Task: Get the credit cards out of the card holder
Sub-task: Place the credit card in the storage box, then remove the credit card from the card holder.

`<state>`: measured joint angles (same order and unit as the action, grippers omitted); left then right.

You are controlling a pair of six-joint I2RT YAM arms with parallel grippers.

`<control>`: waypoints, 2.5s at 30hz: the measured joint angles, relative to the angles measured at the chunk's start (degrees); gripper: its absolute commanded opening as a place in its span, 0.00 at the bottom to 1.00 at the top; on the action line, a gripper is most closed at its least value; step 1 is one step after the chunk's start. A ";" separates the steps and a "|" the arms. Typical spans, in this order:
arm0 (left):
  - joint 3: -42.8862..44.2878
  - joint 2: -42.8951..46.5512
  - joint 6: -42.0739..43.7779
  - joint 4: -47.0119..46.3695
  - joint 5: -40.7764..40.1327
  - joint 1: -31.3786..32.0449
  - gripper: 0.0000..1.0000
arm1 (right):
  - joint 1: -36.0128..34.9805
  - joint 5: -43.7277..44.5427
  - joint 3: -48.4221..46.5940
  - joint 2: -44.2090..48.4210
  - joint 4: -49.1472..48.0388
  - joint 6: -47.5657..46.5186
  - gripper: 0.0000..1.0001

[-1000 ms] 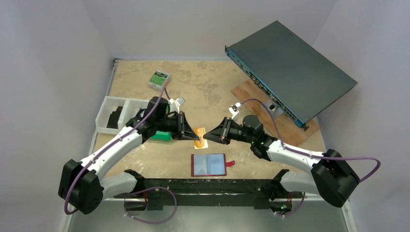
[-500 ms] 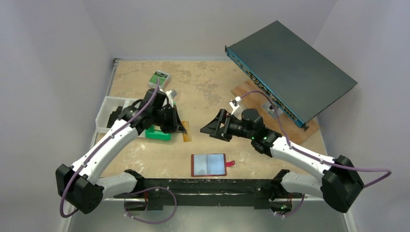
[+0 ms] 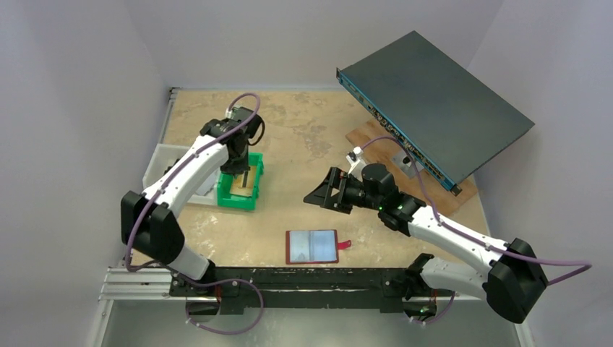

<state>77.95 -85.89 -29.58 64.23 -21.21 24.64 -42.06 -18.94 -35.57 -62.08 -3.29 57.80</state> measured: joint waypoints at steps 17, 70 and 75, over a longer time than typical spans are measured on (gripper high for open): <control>11.28 -21.42 3.85 -0.02 -5.33 -3.15 0.00 | 0.00 0.00 0.00 0.79 1.20 -0.46 0.92; -25.99 19.21 -1.70 -12.35 32.15 1.55 0.20 | -28.92 34.67 -21.88 -33.00 30.01 -0.44 0.69; -28.76 19.34 -2.93 -13.94 32.59 1.97 0.19 | -29.66 36.15 -24.59 -34.91 31.23 -0.70 0.65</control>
<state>49.19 -66.54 -32.51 50.28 11.38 26.61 -71.72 17.21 -60.16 -96.99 27.94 57.10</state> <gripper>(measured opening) 0.196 0.671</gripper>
